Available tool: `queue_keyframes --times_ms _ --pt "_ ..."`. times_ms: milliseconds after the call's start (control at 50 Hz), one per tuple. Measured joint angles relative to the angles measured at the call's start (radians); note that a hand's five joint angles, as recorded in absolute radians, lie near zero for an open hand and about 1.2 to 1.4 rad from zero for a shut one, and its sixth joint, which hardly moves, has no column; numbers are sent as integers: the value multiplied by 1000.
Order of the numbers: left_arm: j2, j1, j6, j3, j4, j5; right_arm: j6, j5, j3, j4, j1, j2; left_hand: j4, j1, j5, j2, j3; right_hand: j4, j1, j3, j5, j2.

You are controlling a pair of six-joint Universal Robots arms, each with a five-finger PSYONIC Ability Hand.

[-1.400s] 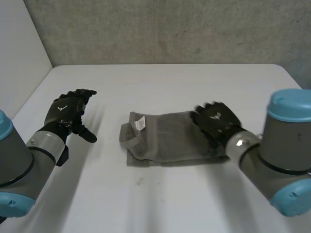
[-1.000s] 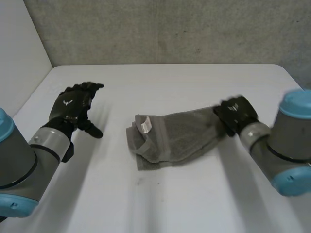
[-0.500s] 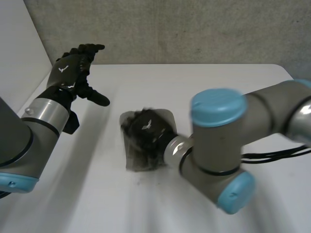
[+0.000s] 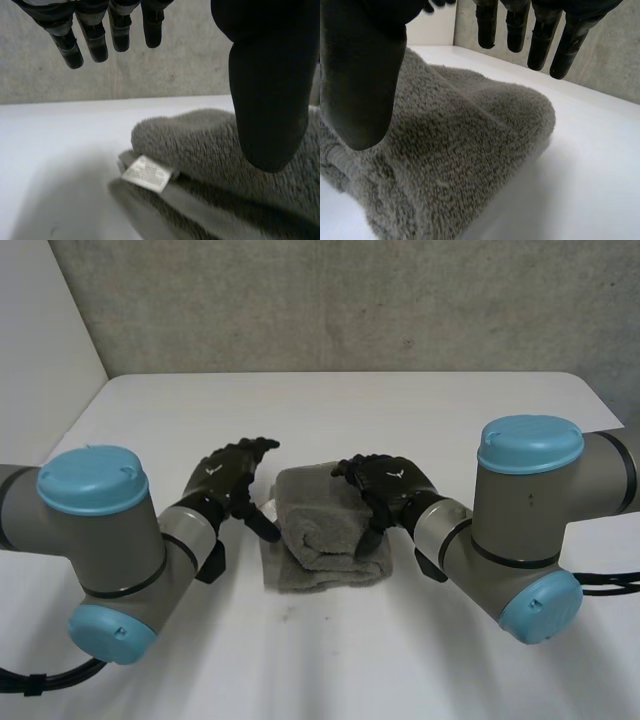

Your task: Fold the towel.

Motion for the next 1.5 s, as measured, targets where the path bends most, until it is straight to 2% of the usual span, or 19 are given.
queue_keyframes --times_ms 160,300,460,640,820,960,1040,1160,1240,1320,1360,1460,1500 --pt "39 -8 -5 45 0 1 -1 8 2 -1 -23 -1 0 0 0 0 0 0 0 0 0 0" --pt "38 -54 -7 107 -5 5 4 13 12 -1 -85 -42 12 14 0 11 11 0 0 0 0 0" --pt "-62 -117 0 215 -68 3 -2 12 7 5 -145 -68 14 19 0 15 14 0 0 0 0 0" --pt "-183 -125 45 227 -168 -62 -6 0 -57 30 -118 7 12 16 0 10 10 0 0 0 0 0" --pt "-121 -79 108 69 -150 -153 -5 -53 -158 101 -45 108 3 11 0 1 1 0 0 0 0 0" --pt "-96 -75 121 16 -124 -159 -7 -73 -178 109 -4 185 2 11 0 0 1 0 0 -1 0 0" --pt "-87 -78 118 17 -121 -155 -8 -74 -176 110 3 179 2 10 0 0 1 0 0 -10 0 0" --pt "-20 -85 111 42 -124 -154 -8 -71 -165 110 -5 61 -6 4 0 -7 -7 0 0 -10 0 0" --pt "72 -85 108 78 -135 -156 -4 -57 -159 112 -24 -70 -11 0 0 -13 -14 0 0 -10 0 0" --pt "192 -72 110 131 -174 -156 -2 12 -157 122 -63 -218 -15 -4 0 -15 -15 0 0 -10 0 0" --pt "272 -50 116 180 -228 -155 -12 84 -157 128 -93 -300 -15 -4 0 -16 -16 0 0 -10 0 0" --pt "372 10 135 282 -378 -152 -83 220 -151 141 -143 -411 -15 -4 0 -17 -16 0 0 -10 0 0" --pt "385 27 140 305 -423 -152 -113 244 -147 146 -153 -428 -16 -4 0 -17 -16 0 0 -10 0 0"
